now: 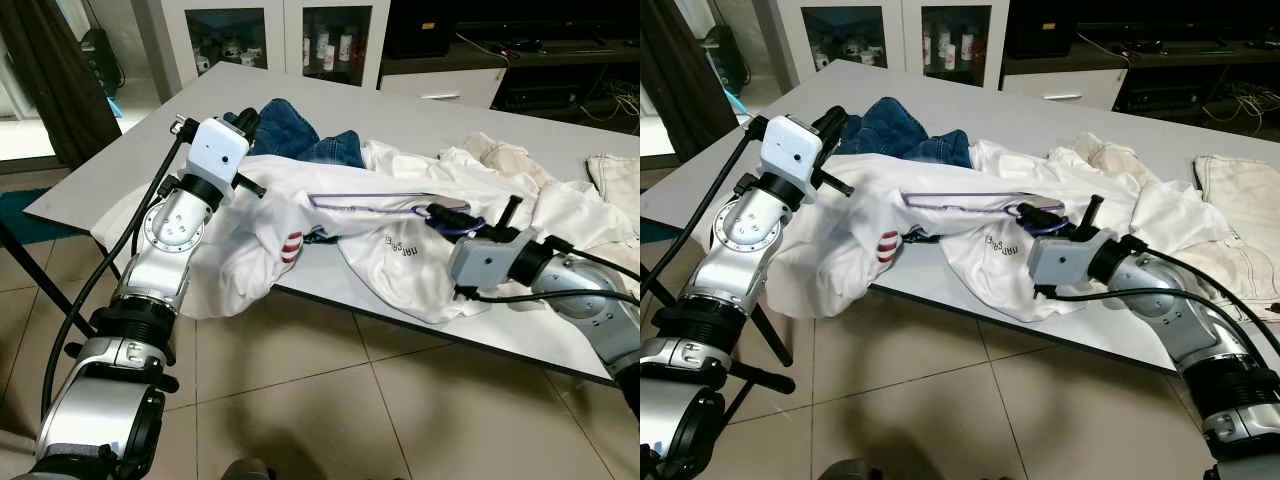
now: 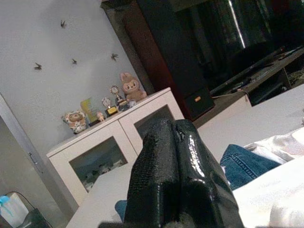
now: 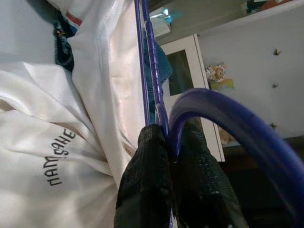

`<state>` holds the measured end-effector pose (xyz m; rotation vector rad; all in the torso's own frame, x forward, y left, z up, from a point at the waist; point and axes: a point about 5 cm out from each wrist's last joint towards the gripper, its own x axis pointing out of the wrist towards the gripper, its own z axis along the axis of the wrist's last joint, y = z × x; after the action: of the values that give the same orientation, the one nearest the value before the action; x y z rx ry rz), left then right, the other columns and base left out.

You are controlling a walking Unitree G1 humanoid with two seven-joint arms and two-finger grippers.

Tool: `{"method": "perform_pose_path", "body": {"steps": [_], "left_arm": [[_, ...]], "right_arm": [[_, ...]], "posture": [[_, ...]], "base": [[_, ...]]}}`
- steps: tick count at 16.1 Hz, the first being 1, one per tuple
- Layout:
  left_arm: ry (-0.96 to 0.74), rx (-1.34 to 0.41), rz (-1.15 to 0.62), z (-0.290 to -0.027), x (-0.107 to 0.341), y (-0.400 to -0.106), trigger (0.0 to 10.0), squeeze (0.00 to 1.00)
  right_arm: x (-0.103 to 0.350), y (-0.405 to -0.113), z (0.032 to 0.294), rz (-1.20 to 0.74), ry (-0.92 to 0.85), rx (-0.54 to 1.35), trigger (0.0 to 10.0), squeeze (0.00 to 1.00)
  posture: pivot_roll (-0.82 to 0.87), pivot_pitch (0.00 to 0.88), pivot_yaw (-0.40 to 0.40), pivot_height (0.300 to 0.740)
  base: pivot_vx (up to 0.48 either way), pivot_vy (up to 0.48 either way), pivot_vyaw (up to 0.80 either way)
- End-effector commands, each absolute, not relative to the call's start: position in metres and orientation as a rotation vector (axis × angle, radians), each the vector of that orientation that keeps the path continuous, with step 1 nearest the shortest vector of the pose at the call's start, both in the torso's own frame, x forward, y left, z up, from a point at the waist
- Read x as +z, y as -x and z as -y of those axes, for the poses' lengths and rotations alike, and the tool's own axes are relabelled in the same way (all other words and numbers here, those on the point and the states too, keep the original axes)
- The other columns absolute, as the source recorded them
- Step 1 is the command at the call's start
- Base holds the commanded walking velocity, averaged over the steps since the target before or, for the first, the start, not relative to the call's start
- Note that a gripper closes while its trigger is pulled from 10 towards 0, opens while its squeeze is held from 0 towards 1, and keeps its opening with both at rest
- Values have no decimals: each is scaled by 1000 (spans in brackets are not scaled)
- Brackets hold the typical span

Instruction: Hang hanger

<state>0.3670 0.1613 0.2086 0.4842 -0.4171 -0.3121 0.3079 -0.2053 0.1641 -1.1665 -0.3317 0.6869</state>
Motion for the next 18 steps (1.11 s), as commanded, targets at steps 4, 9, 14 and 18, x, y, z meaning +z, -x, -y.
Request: {"method": "perform_pose_path", "body": {"steps": [4,9,14,18], "left_arm": [[-505,-321,395,-161,203,-366,0,0],[-434,-379,397,-144,202,-366,0,0],[-201,-527,322,-110,183,-352,10000,1000],[-19,-409,288,-111,180,-351,10000,1000]], "right_arm": [[181,-312,221,341,1104,582,0,0],[179,-320,214,341,1219,549,0,0],[194,-328,197,420,1112,454,0,0],[198,-331,195,439,1058,395,0,0]], "posture": [[143,0,-3,740],[143,0,-6,740],[145,0,-5,740],[145,0,-5,740]], "base": [[0,0,0],[0,0,0],[0,0,0],[0,0,0]]}}
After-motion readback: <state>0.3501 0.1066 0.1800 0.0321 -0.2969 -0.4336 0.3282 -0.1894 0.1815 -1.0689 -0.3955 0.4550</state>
